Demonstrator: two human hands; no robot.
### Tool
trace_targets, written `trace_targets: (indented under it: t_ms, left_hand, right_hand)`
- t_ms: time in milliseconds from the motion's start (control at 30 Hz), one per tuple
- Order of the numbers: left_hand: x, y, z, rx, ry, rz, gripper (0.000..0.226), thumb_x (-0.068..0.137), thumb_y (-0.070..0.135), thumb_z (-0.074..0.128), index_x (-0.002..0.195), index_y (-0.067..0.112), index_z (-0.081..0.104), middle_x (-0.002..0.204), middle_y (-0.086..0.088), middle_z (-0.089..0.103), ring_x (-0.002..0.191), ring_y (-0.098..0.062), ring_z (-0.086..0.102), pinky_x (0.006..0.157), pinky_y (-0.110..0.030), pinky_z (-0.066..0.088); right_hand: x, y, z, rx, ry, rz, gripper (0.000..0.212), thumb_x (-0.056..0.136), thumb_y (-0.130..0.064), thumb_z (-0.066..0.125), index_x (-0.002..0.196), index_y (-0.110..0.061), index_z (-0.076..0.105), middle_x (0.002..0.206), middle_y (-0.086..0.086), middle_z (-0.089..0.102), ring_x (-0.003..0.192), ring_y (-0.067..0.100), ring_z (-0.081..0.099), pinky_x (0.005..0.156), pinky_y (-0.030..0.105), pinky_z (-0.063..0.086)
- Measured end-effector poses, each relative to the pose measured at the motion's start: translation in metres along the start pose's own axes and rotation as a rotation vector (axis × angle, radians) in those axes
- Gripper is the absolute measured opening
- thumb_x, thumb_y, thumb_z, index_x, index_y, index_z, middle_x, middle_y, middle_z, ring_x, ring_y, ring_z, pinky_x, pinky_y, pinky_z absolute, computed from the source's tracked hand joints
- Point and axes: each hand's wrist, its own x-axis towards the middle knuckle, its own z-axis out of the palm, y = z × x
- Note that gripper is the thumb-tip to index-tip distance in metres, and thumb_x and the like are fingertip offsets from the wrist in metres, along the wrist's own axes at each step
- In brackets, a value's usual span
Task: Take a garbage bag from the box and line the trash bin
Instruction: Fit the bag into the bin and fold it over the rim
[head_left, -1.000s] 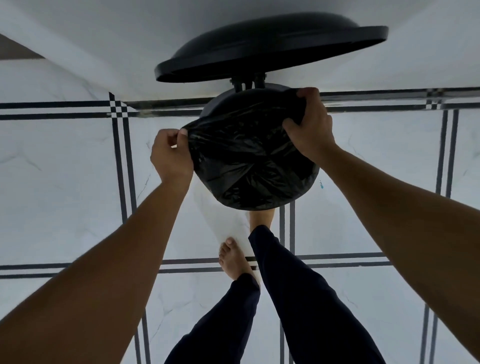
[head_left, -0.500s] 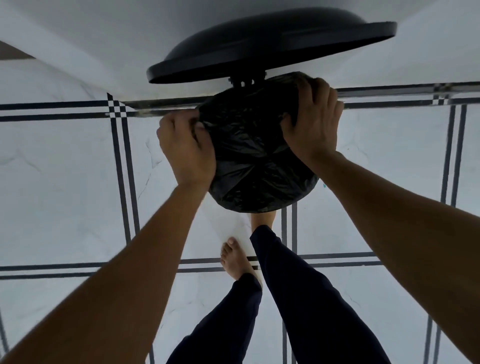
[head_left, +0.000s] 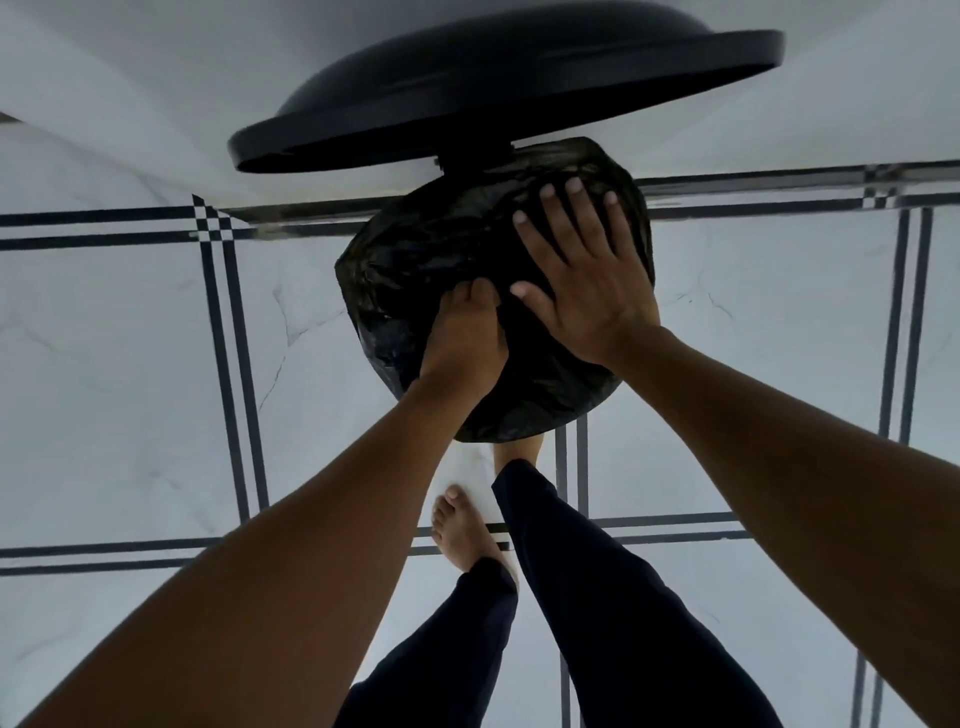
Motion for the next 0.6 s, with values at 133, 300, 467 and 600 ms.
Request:
trace_targets:
  t_ms: [133,300,467,600]
  left_hand:
    - [0.018,-0.024,0.005,0.368,-0.211,-0.182,0.103,0.077,0.071,0.065,0.153,0.014,0.027,0.158,-0.020,0.030,0.150,-0.040,0.022,0.121,-0.053,0.021]
    - [0.026,-0.029,0.006,0.430,-0.293,-0.231,0.141,0.058,0.091,0.060,0.162,0.018,0.001,0.168,-0.022,0.010,0.156,-0.040,0.008,0.124,-0.053,0.011]
    - [0.013,-0.009,0.013,0.248,0.173,0.057,0.049,0.087,0.031,0.057,0.130,0.010,0.065,0.139,-0.017,0.057,0.129,-0.039,0.049,0.110,-0.047,0.040]
    - [0.026,-0.001,0.028,0.197,0.062,0.184,0.029,0.098,0.012,0.049,0.118,0.006,0.070,0.119,-0.018,0.070,0.109,-0.037,0.066,0.094,-0.041,0.053]
  right_hand:
    - [-0.001,0.004,0.005,-0.016,0.035,-0.015,0.080,0.102,-0.071,0.018,0.163,-0.019,0.019,0.169,0.018,0.017,0.157,0.038,0.009,0.124,0.061,0.009]
    - [0.001,0.006,0.007,-0.017,0.051,-0.013,0.081,0.101,-0.072,0.018,0.162,-0.019,0.021,0.169,0.018,0.018,0.157,0.038,0.009,0.125,0.061,0.009]
    - [0.001,0.008,0.006,0.017,0.087,0.011,0.062,0.108,-0.046,0.020,0.163,-0.018,0.018,0.170,0.016,0.018,0.157,0.036,0.012,0.125,0.059,0.011]
    - [0.000,0.005,0.006,0.043,0.126,0.024,0.061,0.107,-0.041,0.022,0.163,-0.017,0.019,0.170,0.014,0.019,0.157,0.035,0.012,0.125,0.058,0.012]
